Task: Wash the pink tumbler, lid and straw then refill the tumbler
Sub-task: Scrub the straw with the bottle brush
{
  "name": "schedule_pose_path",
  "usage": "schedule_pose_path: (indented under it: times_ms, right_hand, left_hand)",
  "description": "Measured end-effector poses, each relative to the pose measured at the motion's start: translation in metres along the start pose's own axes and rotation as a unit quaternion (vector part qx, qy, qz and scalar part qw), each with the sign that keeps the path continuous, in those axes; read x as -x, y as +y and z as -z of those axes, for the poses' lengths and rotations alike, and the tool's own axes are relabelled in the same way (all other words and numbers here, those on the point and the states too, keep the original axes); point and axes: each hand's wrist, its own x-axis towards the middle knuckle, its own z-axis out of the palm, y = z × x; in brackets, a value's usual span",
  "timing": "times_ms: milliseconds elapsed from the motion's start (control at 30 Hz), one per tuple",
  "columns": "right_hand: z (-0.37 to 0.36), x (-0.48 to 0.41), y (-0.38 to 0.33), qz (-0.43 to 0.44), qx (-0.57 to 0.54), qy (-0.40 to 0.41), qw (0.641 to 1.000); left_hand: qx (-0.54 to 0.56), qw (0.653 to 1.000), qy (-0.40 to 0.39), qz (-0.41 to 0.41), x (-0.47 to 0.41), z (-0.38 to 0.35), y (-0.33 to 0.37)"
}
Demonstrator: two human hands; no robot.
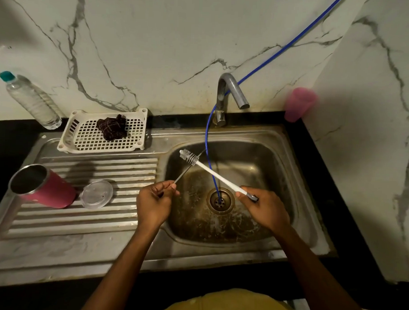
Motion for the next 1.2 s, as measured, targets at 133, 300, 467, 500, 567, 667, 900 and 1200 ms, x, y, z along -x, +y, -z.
schedule_pose_path:
  times_ms: [133, 300, 467, 500, 567, 667, 900, 1200]
  right_hand:
    - [-0.001, -0.014, 0.012, -0.026, -0.038, 0.035, 0.998]
    - [0.001, -0.022, 0.023, -0.036, -0.034, 0.032, 0.998]
    - [0.004, -0.023, 0.024, -0.083, -0.044, 0.061, 0.994]
    - [0.005, -0.022, 0.024, -0.083, -0.057, 0.072, 0.992]
    - [0.006, -0.018, 0.021, -0.071, -0.097, 0.098, 0.988]
    - [0.011, -0.010, 0.009, -0.028, -0.156, 0.082, 0.984]
    - [0.009, 0.006, 0.002, 0.056, -0.044, -0.037, 0.997]
    - [0.023, -0.016, 0.031, -0.047, -0.008, 0.085, 0.995]
  left_hand:
    - [0.000, 1.000, -0.003, -0.017, 0.001, 0.003, 0.003]
    - [0.031, 0.999, -0.008, -0.016, 0.003, 0.008, 0.000]
    - [0.057, 0.998, -0.010, -0.001, 0.005, 0.006, 0.002]
    - [0.056, 0.998, -0.005, 0.001, 0.005, 0.006, 0.002]
    - [0.058, 0.998, 0.004, 0.006, 0.004, 0.005, 0.000]
    - [0.062, 0.998, 0.003, 0.019, 0.002, 0.003, -0.002]
    - [0.030, 0.999, -0.003, -0.014, 0.003, -0.002, 0.005]
    - [0.058, 0.998, -0.006, 0.009, 0.007, 0.003, 0.004]
